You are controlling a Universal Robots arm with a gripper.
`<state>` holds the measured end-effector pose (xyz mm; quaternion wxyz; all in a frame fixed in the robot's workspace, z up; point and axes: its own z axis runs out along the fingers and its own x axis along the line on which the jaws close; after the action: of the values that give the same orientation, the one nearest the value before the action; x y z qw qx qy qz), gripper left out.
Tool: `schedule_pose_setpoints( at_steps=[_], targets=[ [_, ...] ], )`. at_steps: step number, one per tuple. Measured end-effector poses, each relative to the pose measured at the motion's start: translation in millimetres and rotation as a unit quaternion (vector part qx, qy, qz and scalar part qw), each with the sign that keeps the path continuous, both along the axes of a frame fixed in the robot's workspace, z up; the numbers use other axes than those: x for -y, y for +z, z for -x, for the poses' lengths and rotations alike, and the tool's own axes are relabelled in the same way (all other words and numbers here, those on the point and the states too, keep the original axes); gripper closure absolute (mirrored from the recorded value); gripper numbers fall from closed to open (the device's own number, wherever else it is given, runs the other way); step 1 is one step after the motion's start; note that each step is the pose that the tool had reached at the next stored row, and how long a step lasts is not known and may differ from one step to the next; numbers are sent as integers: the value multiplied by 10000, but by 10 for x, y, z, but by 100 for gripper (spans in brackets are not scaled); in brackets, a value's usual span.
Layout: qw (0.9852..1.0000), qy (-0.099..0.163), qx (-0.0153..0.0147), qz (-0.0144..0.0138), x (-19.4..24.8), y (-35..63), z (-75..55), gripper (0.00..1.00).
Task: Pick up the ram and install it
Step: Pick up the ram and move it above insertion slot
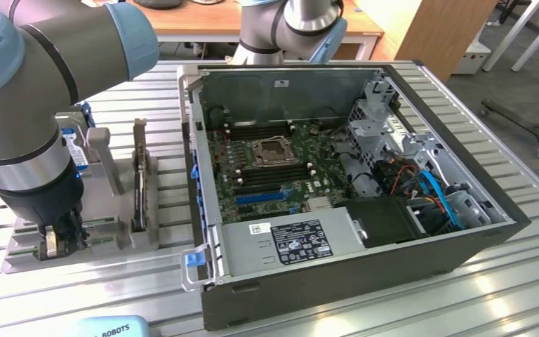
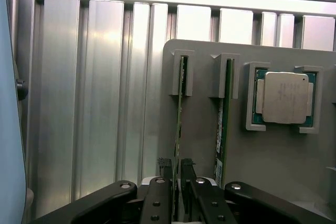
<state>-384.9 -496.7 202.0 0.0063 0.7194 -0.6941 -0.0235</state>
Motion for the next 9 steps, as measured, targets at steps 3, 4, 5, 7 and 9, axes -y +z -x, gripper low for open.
schedule_pose_setpoints(
  at_steps=[3,4,5,7,9],
  targets=[
    [10000,0,0,0,0,0,0,79],
    [10000,0,0,0,0,0,0,79],
    [10000,0,0,0,0,0,0,79],
    [10000,0,0,0,0,0,0,80],
    [10000,0,0,0,0,0,0,87]
  ],
)
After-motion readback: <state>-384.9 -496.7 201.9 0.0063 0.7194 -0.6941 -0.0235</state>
